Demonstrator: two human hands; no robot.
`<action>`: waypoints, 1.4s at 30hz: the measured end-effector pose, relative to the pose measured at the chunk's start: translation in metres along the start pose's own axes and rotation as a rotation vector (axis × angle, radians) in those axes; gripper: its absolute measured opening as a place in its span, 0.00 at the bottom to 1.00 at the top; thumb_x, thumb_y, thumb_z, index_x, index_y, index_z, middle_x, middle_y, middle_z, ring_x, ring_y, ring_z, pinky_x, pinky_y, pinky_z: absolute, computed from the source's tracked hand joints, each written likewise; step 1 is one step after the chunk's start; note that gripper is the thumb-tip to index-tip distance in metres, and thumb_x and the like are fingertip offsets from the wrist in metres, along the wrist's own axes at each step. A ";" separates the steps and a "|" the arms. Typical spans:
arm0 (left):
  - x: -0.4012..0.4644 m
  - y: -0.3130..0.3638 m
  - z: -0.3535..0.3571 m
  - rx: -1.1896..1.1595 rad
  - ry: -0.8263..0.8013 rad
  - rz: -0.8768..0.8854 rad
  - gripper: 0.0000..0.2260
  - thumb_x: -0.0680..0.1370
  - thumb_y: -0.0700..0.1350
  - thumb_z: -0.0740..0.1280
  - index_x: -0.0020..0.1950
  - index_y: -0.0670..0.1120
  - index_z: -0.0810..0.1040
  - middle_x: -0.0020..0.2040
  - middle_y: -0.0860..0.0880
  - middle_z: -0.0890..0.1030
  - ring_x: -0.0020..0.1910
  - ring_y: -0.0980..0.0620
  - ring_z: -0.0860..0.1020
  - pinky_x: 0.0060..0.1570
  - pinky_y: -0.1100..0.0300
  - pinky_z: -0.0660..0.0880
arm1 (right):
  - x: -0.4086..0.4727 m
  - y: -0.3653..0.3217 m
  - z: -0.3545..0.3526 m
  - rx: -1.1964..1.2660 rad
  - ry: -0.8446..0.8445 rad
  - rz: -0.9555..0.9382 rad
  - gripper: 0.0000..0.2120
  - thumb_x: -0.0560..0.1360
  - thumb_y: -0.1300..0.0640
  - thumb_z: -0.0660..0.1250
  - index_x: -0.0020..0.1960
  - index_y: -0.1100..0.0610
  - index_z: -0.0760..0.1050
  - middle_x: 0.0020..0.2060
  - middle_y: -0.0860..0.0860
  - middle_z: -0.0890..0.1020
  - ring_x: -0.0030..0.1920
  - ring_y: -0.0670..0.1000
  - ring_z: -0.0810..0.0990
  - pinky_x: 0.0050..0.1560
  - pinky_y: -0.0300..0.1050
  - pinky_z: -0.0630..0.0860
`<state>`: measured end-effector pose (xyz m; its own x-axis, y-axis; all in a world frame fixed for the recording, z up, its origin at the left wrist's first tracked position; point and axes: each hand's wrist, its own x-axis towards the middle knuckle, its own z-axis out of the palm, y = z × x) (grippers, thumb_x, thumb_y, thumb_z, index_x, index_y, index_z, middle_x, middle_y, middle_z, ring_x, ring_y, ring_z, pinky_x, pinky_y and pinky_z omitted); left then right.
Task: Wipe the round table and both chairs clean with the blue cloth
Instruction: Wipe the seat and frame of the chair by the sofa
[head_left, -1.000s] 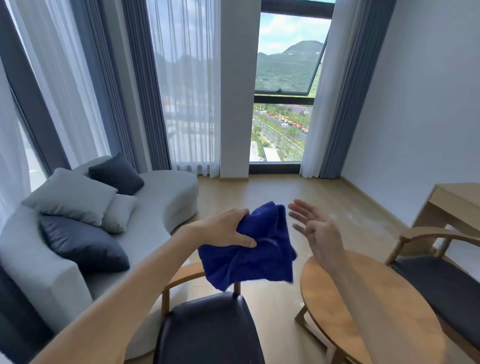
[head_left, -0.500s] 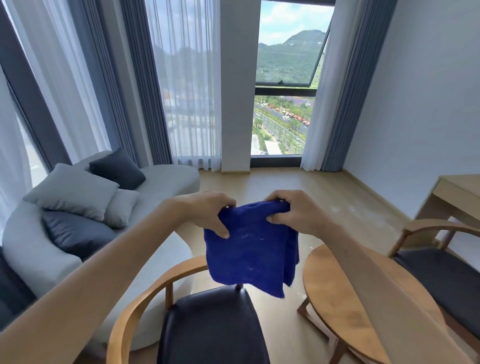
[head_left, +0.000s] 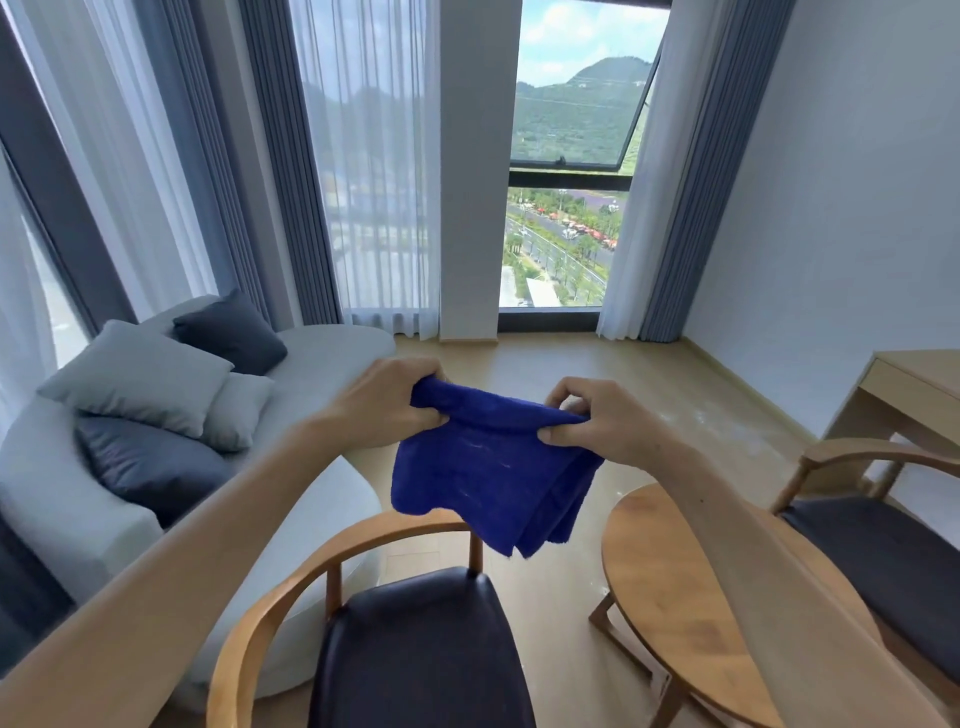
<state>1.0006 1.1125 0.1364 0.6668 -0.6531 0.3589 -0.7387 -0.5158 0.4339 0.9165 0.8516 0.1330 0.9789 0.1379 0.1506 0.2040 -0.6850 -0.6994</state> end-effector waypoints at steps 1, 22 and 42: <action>0.001 0.002 0.000 -0.070 0.000 -0.032 0.07 0.73 0.40 0.71 0.43 0.50 0.75 0.39 0.53 0.79 0.38 0.55 0.77 0.40 0.60 0.73 | 0.000 0.001 0.000 -0.021 -0.001 0.005 0.06 0.75 0.59 0.69 0.45 0.49 0.75 0.39 0.46 0.83 0.40 0.47 0.82 0.36 0.36 0.76; 0.006 0.015 0.011 -0.184 0.127 -0.136 0.07 0.78 0.45 0.67 0.42 0.51 0.71 0.40 0.53 0.79 0.41 0.55 0.78 0.39 0.64 0.75 | 0.003 0.008 -0.001 -0.388 0.117 0.063 0.09 0.78 0.56 0.64 0.56 0.54 0.78 0.49 0.49 0.78 0.50 0.49 0.75 0.51 0.46 0.71; 0.012 0.020 0.017 -0.362 0.028 -0.276 0.13 0.73 0.41 0.72 0.56 0.51 0.76 0.52 0.53 0.79 0.51 0.53 0.77 0.43 0.64 0.75 | 0.013 -0.026 0.019 -0.018 0.235 -0.079 0.04 0.75 0.59 0.68 0.46 0.50 0.76 0.39 0.46 0.81 0.41 0.46 0.79 0.42 0.39 0.73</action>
<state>0.9921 1.0848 0.1350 0.8397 -0.5010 0.2093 -0.4548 -0.4384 0.7752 0.9237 0.8847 0.1396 0.9312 0.0226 0.3637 0.2773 -0.6917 -0.6669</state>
